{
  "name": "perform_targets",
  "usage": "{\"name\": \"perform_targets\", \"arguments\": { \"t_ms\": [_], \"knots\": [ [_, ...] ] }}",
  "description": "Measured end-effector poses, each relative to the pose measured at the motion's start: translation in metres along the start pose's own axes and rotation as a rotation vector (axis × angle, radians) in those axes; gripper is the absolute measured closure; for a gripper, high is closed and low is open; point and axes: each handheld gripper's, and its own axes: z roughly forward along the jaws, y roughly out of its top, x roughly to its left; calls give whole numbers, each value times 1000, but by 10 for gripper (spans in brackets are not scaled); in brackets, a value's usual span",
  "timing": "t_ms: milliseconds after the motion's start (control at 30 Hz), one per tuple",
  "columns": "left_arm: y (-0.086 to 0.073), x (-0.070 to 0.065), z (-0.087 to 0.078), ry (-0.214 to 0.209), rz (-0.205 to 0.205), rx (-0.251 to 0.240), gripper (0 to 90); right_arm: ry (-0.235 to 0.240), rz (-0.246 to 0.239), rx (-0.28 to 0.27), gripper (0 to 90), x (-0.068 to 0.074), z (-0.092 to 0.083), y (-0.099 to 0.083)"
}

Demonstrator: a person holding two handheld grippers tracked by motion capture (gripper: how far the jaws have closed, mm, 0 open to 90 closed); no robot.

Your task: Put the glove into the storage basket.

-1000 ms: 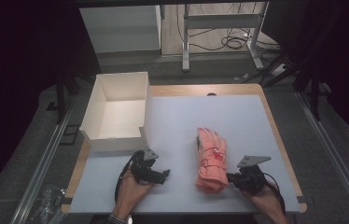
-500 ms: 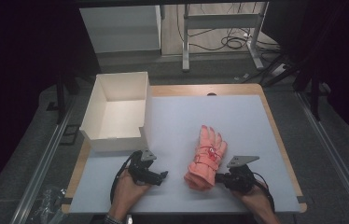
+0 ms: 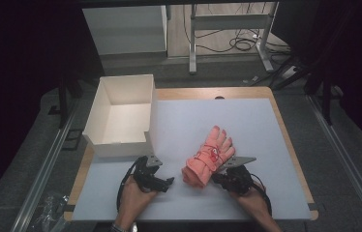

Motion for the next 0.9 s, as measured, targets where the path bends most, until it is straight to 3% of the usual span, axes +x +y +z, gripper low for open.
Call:
{"name": "perform_targets", "arguments": {
  "t_ms": [500,633,900],
  "knots": [
    [-1,0,0,-4,-3,-6,26,-23,4,-27,837,-5,16,13],
    [-1,1,0,-6,-5,-5,26,-24,0,-32,835,-5,14,11],
    [0,1,0,-8,-10,-6,29,-41,-10,-43,741,-10,-2,3]
  ]
}}
